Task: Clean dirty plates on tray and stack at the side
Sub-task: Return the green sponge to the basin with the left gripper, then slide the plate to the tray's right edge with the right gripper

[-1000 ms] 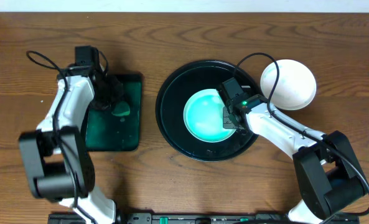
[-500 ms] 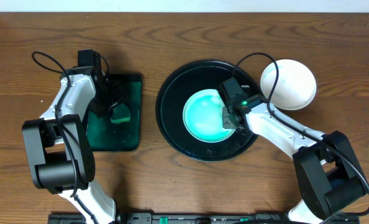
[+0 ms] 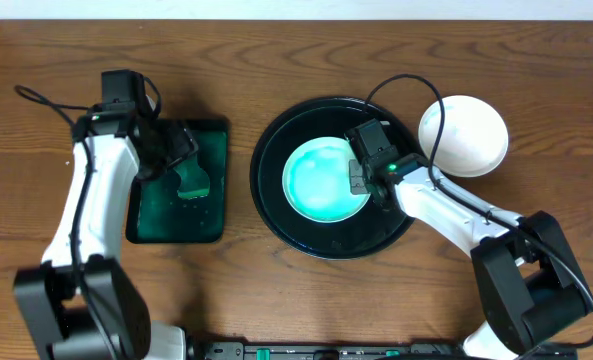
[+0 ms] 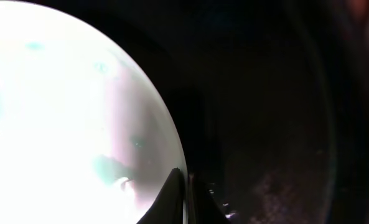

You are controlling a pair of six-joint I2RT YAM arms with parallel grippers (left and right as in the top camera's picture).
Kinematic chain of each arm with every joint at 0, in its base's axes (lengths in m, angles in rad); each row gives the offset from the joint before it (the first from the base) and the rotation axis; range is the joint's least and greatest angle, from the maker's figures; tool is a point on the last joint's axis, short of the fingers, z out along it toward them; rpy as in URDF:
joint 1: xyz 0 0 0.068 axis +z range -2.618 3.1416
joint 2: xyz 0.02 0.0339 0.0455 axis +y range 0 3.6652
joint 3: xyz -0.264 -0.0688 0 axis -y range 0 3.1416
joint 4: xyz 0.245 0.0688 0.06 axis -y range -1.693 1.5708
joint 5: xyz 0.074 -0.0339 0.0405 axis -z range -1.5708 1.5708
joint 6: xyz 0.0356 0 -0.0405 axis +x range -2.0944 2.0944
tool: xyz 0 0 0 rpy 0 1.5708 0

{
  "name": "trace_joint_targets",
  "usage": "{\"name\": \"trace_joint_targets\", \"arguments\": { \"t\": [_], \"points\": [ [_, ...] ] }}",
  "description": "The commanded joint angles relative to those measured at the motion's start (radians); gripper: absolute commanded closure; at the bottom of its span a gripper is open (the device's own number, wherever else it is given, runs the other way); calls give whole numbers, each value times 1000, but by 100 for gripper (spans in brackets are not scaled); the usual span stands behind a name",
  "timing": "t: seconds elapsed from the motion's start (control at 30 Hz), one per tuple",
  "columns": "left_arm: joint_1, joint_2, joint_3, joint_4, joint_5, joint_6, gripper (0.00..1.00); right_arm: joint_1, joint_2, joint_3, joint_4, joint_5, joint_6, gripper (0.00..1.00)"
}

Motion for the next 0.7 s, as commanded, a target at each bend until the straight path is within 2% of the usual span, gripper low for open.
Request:
{"name": "trace_joint_targets", "arguments": {
  "t": [0.0,0.23,0.3,0.57,0.67],
  "points": [
    [-20,-41,11,-46,6,12,20,18,-113,-1,6,124,-53,99],
    [-43,-42,11,-75,12,12,19,20,-256,-1,11,210,-145,99],
    [-45,-42,11,-76,18,12,19,21,-292,-1,46,214,-331,99],
    [-46,-42,11,-76,20,12,19,38,-320,-1,145,246,-605,99],
    [-46,-42,11,-76,20,12,19,63,-332,-1,160,246,-668,99]
  ]
}}
